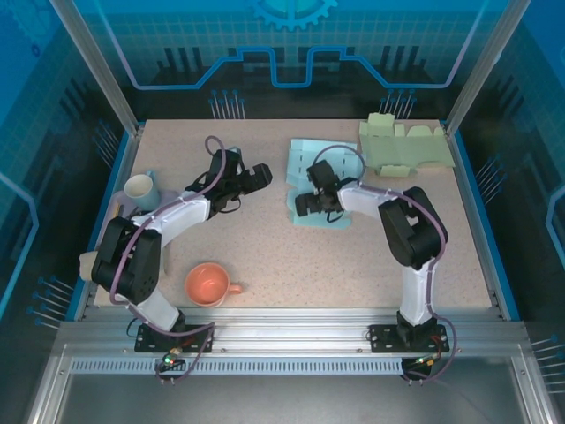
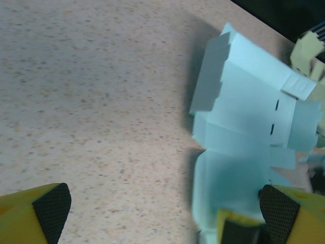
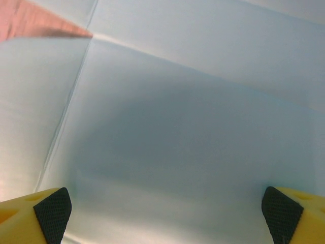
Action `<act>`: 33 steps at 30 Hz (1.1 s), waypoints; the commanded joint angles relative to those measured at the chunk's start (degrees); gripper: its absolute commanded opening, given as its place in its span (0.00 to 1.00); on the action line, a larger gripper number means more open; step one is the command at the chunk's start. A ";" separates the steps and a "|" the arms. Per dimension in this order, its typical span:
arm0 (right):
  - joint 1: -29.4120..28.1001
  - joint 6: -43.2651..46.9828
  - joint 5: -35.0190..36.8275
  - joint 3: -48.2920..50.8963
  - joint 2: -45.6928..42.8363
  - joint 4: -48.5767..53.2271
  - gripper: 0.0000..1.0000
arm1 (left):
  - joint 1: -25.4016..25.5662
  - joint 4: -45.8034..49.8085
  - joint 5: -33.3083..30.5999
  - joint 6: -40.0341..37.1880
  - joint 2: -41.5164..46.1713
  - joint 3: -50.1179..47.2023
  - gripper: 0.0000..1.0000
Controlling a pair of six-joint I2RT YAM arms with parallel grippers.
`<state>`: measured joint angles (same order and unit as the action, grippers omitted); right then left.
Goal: Fold the paper box
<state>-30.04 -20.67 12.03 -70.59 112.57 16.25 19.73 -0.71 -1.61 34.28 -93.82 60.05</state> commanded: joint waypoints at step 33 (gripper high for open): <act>-6.15 -1.80 21.34 41.47 -71.57 -13.87 0.92 | 6.11 19.07 3.11 -15.67 -39.18 47.84 0.78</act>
<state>-37.15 -22.04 32.58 -31.75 44.34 6.37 25.47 13.93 0.95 20.67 -130.50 104.05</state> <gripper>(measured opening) 0.919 0.805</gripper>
